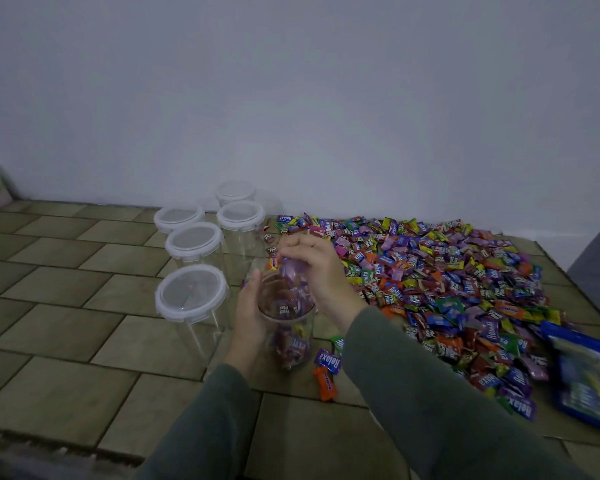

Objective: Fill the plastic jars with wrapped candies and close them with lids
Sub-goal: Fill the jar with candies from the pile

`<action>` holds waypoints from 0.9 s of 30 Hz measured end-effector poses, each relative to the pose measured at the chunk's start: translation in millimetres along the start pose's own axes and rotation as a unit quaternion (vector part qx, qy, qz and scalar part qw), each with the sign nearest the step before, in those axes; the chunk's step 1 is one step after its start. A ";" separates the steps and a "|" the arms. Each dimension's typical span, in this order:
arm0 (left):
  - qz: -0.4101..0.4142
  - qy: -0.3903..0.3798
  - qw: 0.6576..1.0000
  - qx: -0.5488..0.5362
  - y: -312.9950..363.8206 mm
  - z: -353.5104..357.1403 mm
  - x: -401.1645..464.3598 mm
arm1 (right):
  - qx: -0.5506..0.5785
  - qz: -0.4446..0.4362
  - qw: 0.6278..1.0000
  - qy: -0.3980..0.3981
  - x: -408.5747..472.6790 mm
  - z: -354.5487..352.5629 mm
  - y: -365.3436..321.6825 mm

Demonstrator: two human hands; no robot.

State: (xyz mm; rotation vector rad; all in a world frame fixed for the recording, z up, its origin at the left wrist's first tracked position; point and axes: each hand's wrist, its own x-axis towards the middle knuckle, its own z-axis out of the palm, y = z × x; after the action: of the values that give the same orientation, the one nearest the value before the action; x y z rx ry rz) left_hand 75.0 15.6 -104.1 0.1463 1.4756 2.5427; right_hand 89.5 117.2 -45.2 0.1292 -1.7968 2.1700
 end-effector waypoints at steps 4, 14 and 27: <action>0.023 0.012 0.999 0.045 0.4 -5.6 -0.9 | -0.106 -0.026 0.994 -0.016 -1.2 -4.7 -5.0; 0.209 0.017 0.947 0.246 35.3 9.8 -28.3 | -0.301 0.105 0.947 0.041 -23.4 -86.1 26.1; 0.185 -0.077 0.830 0.520 -60.8 90.7 -24.6 | -0.651 0.155 0.730 -0.140 -58.6 -103.9 55.6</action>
State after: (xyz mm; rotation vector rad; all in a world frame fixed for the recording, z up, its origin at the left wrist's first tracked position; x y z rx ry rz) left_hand 123.0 116.5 -111.4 0.8242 2.7661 1.5376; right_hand 142.0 198.3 -134.6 -0.2036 -3.2095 0.5332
